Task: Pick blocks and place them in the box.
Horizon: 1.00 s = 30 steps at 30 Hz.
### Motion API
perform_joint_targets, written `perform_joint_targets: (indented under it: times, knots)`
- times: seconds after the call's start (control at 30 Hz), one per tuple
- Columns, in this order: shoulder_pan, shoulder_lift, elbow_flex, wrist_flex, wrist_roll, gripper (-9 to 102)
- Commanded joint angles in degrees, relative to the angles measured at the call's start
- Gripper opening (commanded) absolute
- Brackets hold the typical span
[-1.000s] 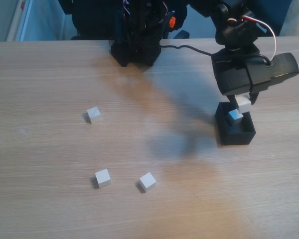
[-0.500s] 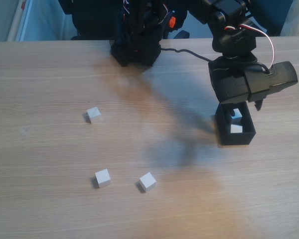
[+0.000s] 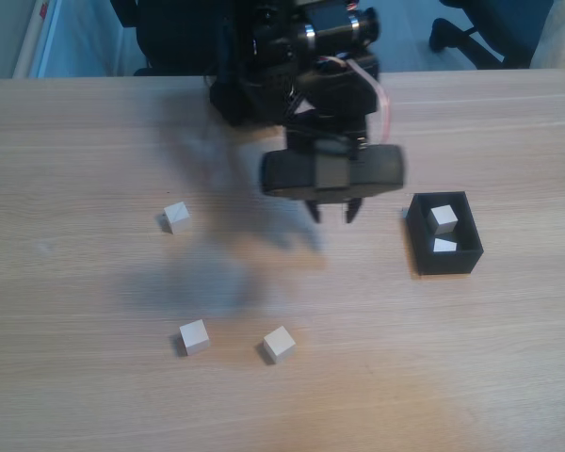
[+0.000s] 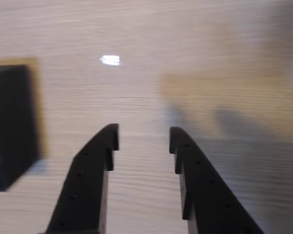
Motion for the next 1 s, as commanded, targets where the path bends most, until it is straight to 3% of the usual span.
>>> perform_joint_targets:
  times: [0.0, 0.5, 0.67, 0.97]
  knots:
    - [4.2, 3.6, 2.3, -0.2, -5.6, 14]
    - [14.3, -0.9, 5.4, -15.6, -26.6, 19]
    - [15.3, -7.6, 1.9, -21.5, -29.2, 19]
    - [14.2, -19.0, -7.8, -25.0, -30.8, 19]
